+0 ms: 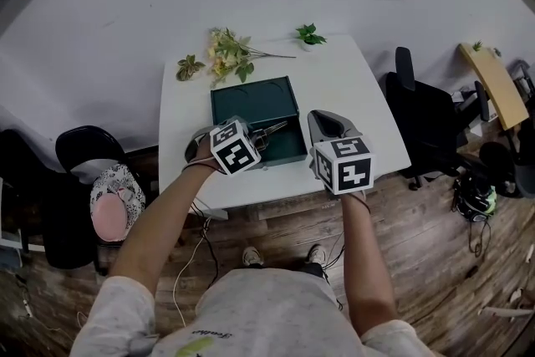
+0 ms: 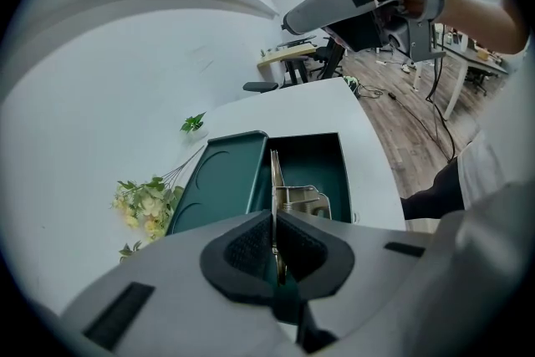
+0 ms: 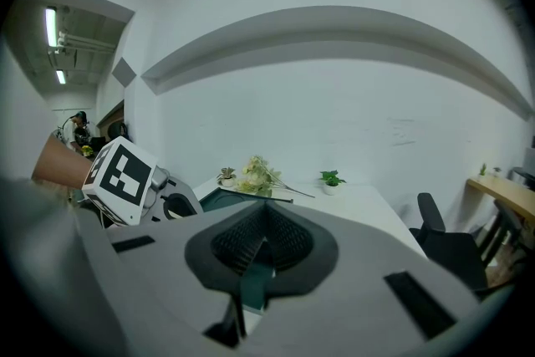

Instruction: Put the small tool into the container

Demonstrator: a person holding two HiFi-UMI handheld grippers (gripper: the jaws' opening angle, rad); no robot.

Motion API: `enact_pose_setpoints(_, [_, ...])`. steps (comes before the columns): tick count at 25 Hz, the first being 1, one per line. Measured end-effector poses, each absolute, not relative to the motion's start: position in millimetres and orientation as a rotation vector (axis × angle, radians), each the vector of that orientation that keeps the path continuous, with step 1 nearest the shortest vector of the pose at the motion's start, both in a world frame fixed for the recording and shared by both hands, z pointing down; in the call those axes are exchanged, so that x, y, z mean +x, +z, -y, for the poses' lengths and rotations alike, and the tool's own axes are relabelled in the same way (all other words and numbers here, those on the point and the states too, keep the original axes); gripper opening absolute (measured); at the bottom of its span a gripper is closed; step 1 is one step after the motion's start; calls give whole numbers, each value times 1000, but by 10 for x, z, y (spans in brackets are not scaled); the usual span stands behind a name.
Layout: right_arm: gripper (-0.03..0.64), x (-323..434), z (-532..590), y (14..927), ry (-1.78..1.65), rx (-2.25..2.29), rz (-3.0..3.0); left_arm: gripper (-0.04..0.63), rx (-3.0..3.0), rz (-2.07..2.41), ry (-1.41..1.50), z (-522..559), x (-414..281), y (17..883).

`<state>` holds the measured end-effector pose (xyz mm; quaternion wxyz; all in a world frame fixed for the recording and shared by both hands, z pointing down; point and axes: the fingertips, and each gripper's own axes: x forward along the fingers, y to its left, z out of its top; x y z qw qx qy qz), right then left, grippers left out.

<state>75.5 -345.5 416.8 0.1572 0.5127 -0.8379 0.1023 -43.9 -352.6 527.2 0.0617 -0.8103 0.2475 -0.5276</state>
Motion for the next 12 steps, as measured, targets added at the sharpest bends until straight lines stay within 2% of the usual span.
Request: enact_pose_setpoints(12, [5, 725, 3560, 4266, 307, 1481, 2373, 5, -2384, -675, -1674, 3653, -419, 5443])
